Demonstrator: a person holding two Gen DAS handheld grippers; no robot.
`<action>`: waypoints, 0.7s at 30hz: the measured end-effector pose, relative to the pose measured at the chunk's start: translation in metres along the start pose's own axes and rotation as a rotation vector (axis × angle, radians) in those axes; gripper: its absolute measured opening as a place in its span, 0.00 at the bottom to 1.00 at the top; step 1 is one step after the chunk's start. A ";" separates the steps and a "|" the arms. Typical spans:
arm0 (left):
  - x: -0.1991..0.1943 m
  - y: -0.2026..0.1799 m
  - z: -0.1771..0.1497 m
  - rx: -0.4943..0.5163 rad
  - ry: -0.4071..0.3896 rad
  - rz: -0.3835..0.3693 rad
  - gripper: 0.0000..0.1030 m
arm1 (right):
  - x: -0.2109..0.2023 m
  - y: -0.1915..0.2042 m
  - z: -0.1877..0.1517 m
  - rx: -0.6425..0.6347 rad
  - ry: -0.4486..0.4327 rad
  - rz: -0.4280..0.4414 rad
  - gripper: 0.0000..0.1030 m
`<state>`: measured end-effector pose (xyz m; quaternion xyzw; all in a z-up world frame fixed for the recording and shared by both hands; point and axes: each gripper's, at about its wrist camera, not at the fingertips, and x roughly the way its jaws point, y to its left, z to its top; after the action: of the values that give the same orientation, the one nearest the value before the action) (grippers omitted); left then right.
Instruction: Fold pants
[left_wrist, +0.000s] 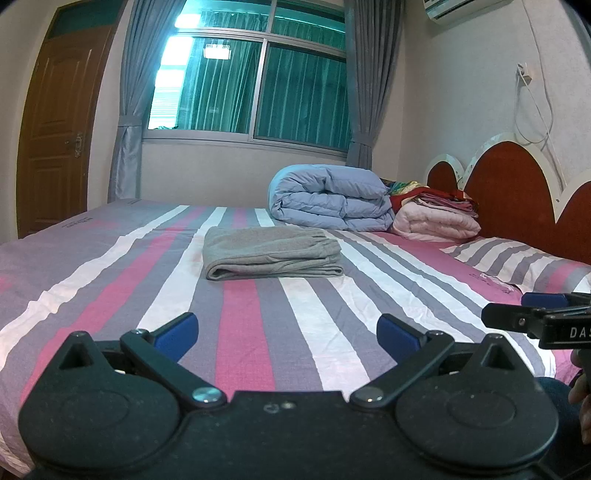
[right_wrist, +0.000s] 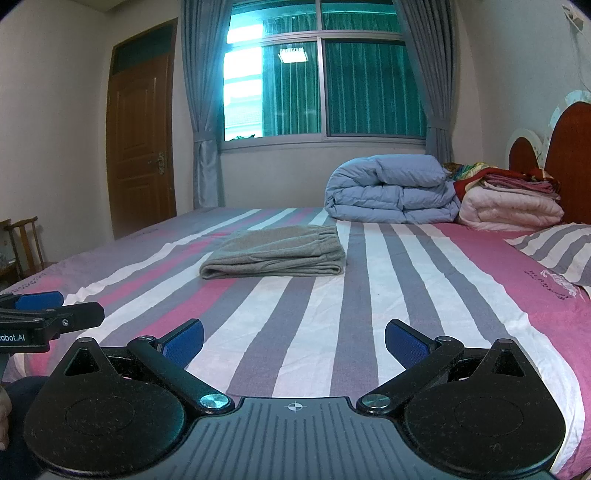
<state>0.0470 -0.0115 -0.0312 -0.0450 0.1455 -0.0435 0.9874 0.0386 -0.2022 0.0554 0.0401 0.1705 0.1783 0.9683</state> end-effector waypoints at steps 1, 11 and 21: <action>0.000 0.000 0.000 0.000 0.000 0.000 0.94 | 0.000 0.000 0.000 0.000 0.000 0.000 1.00; 0.000 -0.001 0.000 0.000 -0.001 -0.001 0.94 | 0.000 0.000 0.000 -0.001 0.000 0.000 1.00; 0.000 0.000 0.002 0.003 0.001 -0.015 0.94 | 0.000 -0.004 -0.001 -0.005 0.001 0.005 1.00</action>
<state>0.0479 -0.0114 -0.0295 -0.0448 0.1454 -0.0511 0.9870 0.0396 -0.2062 0.0544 0.0379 0.1704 0.1811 0.9678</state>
